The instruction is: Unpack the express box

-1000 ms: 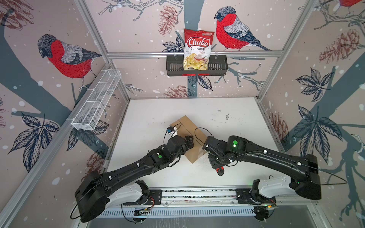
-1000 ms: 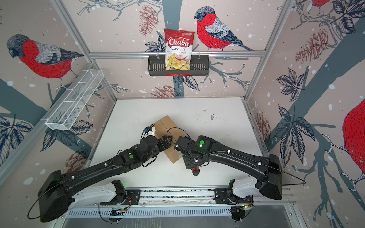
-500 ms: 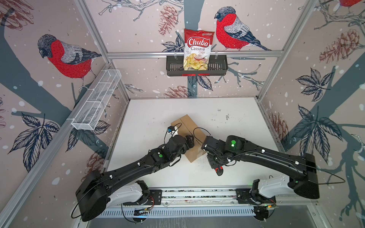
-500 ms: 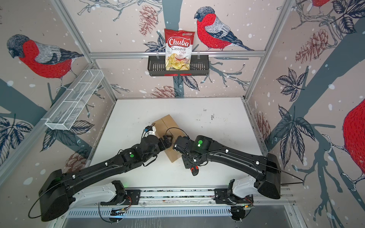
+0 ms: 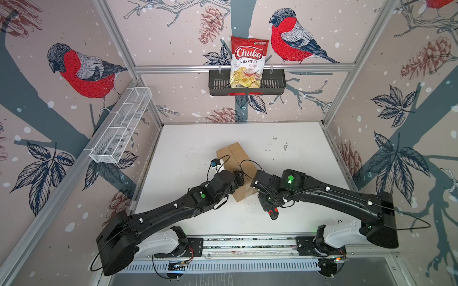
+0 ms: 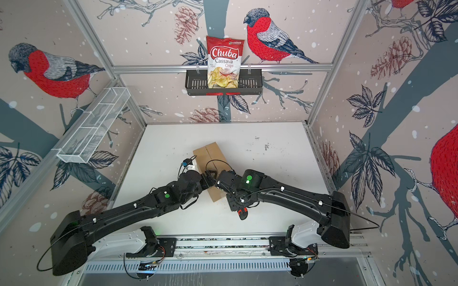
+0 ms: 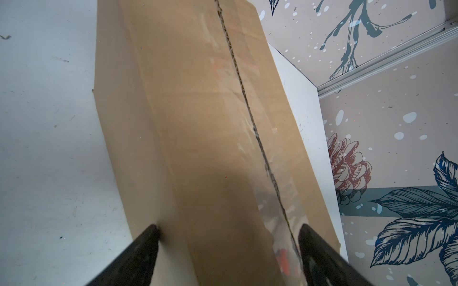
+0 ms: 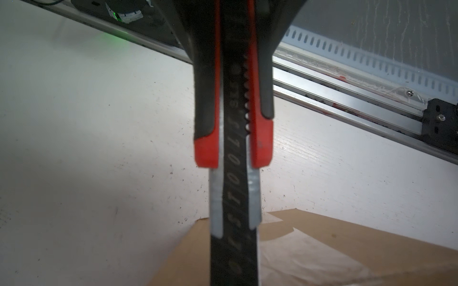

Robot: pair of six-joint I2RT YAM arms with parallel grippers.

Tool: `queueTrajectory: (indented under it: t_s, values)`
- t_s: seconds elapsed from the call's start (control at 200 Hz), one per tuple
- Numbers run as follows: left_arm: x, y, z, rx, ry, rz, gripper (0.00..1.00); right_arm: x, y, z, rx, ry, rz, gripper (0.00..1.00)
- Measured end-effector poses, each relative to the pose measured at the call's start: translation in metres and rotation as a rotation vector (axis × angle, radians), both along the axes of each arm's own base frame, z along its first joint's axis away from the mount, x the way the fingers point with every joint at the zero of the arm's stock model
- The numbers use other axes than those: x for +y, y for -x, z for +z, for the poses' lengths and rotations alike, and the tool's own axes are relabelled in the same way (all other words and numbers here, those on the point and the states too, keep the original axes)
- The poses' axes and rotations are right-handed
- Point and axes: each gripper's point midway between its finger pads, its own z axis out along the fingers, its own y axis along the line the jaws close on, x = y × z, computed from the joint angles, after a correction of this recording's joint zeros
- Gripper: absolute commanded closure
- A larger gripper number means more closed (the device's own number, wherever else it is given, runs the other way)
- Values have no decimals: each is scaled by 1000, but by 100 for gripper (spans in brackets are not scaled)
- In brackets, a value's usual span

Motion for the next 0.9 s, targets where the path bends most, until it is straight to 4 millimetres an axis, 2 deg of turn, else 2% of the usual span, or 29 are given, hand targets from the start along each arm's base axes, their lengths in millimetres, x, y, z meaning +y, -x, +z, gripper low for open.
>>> queueTrajectory:
  t_s: [0.11, 0.4, 0.525, 0.705, 0.901]
  values:
    - [-2, 2, 0, 2, 3, -5, 31, 0, -2, 0, 0, 0, -6, 96]
    - [-4, 6, 2, 1, 26, -3, 32, 1, -6, 1, -2, -9, -18, 96]
    - [-7, 10, 1, -3, 22, -7, 46, 0, -8, -1, -1, -4, -25, 96]
    - [-14, 15, 0, -14, 23, 2, 61, -1, -11, -3, 1, 5, -39, 96]
    - [-20, 15, 4, -30, 43, -4, 67, -1, -13, -3, 9, -9, -51, 96]
